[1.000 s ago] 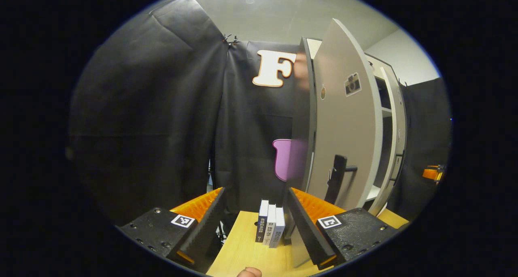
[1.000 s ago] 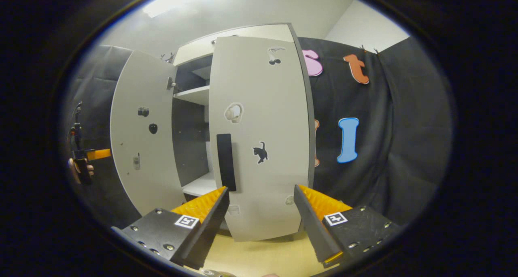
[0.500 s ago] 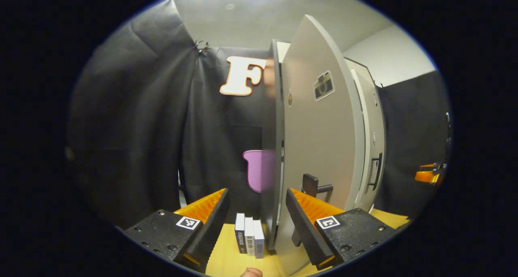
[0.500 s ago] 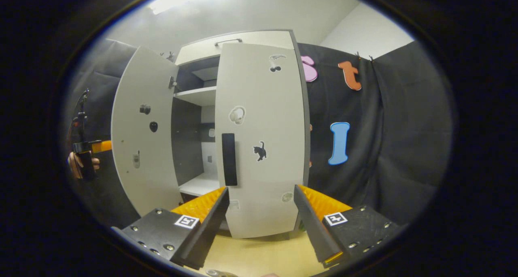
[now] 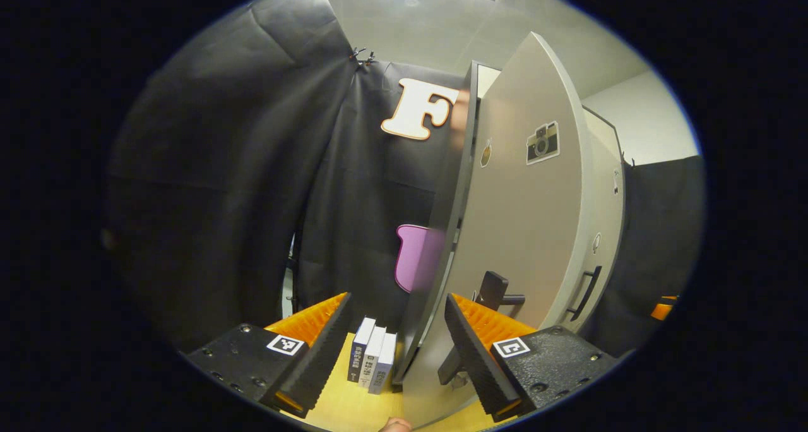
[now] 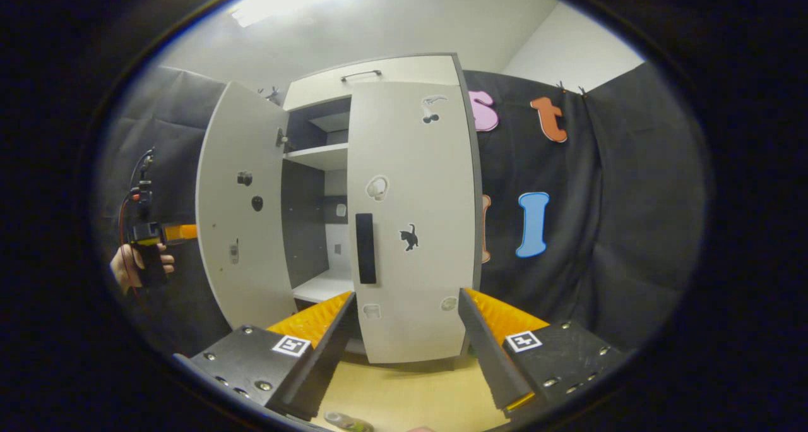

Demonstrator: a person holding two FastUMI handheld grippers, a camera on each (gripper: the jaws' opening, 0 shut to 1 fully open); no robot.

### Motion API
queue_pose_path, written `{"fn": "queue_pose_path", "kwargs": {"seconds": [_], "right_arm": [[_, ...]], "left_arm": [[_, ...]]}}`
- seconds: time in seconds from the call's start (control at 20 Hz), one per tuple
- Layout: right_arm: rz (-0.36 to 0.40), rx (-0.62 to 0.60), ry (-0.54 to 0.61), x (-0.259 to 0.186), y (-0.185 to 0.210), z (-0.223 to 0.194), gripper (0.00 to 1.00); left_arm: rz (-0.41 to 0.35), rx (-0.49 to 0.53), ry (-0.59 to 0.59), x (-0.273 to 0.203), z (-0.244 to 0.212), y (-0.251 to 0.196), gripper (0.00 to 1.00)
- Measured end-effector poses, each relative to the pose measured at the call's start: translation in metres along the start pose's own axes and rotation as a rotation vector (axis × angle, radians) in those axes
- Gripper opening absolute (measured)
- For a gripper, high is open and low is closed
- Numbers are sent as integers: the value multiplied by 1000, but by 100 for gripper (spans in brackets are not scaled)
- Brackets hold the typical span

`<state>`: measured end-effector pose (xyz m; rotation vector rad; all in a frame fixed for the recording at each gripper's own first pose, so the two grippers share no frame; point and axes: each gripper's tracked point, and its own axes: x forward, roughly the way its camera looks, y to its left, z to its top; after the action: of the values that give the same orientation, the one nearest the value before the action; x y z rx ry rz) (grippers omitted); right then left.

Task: Grasp the bottle in the cabinet with the left hand and place it on the coaster, then close the right door with the right hand and the left door with the left hand.

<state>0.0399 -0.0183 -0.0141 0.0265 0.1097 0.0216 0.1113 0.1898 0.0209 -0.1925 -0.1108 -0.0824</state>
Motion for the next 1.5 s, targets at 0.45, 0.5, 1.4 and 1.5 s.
{"fn": "queue_pose_path", "kwargs": {"seconds": [0.45, 0.5, 1.4, 1.5], "right_arm": [[4, -7, 10, -36, -2, -15, 97], [11, -3, 3, -36, 2, -15, 97], [-56, 39, -5, -38, 7, -13, 97], [-51, 44, -8, -42, 8, -13, 97]], "left_arm": [[3, 49, 41, -3, -5, -32, 93], [-8, 48, 54, -2, -7, -38, 93], [-108, 65, 98, 15, -27, -125, 94], [-169, 32, 131, 15, -36, -145, 93]]}}
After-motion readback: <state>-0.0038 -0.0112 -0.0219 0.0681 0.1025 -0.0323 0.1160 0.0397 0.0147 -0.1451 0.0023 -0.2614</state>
